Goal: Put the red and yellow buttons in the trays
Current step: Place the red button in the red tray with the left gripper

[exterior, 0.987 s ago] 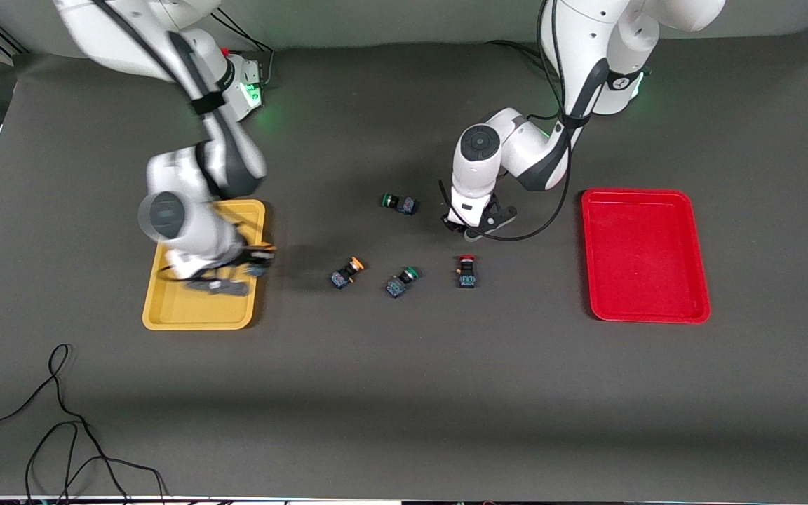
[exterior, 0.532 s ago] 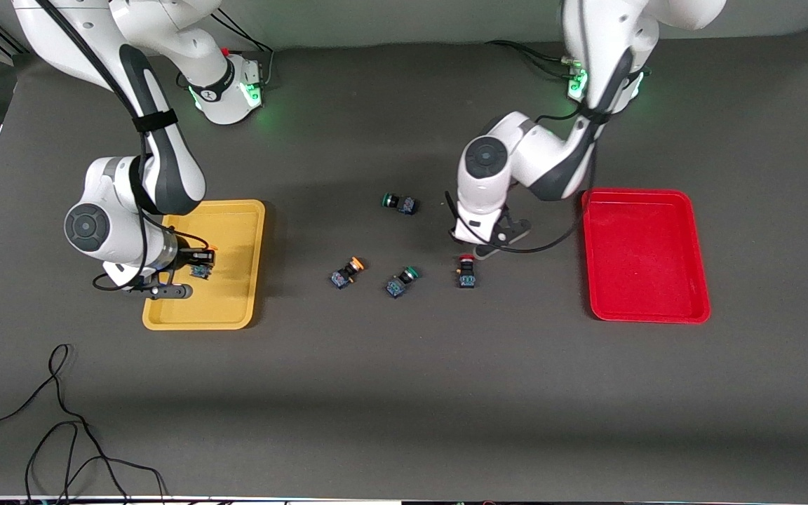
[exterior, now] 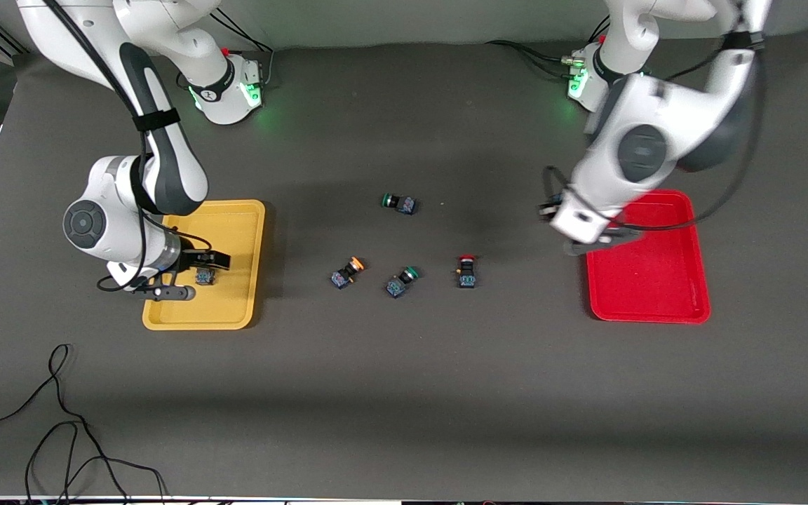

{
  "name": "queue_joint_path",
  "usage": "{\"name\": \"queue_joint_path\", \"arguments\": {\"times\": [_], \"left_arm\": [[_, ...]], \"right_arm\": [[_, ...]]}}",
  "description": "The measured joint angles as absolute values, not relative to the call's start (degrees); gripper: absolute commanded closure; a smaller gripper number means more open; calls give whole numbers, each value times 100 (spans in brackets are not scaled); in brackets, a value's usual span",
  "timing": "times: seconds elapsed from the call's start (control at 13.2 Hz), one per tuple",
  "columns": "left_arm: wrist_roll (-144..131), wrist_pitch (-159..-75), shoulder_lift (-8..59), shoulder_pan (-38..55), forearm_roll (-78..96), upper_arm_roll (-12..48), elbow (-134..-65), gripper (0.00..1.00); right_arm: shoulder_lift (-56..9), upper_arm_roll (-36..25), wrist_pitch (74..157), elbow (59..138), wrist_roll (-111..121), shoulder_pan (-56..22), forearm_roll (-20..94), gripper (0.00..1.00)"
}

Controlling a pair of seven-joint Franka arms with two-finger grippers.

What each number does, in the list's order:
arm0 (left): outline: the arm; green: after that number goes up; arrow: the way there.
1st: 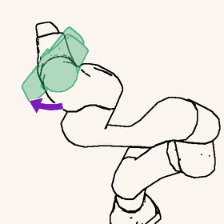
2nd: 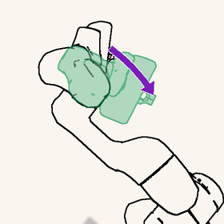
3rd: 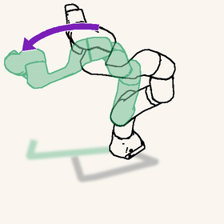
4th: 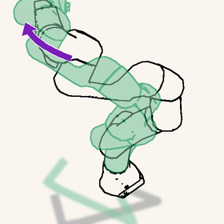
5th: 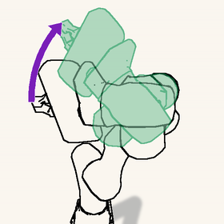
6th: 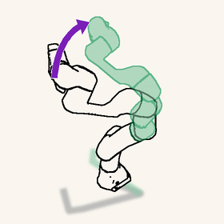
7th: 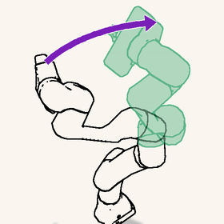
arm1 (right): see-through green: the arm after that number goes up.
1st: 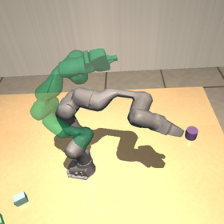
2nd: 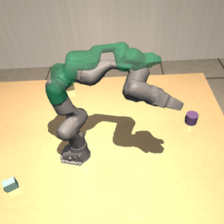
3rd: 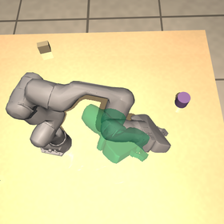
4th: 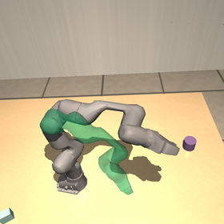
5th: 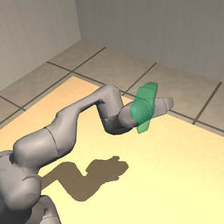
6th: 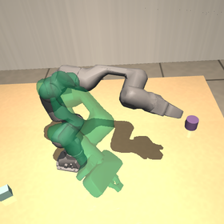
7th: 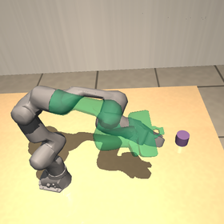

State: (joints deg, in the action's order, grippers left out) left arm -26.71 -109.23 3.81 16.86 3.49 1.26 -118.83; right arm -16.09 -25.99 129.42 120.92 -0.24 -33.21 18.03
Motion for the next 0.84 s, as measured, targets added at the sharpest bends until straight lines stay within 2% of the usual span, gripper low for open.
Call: {"name": "queue_joint_path", "arguments": {"times": [0.23,0.38,0.53,0.61,0.68,0.76,0.84], "left_arm": [[-1109,-11194,392,733,83,109,-12369,100],[-625,-12280,557,375,-99,105,-12970,100],[-422,-13300,1004,278,-198,109,-13419,100],[-410,-13700,1304,275,-278,118,-13492,83],[-409,-14004,1574,267,-353,126,-13495,35],[-394,-14184,1794,252,-410,128,-13466,1],[-335,-14232,1921,232,-434,129,-13401,0]], "right_arm": [[-1797,-2578,12932,11369,-835,-3968,2674,0],[-2246,-2556,12932,10792,-1969,-4460,2734,0],[-2815,-2544,12933,10322,-2893,-4818,2747,0],[-3076,-2541,12932,10191,-3167,-4946,2752,0],[-3298,-2540,12935,10128,-3341,-5047,2766,0],[-3501,-2540,12943,10096,-3525,-5119,2784,0],[-3666,-2541,12963,10076,-3686,-5153,2789,0]]}}
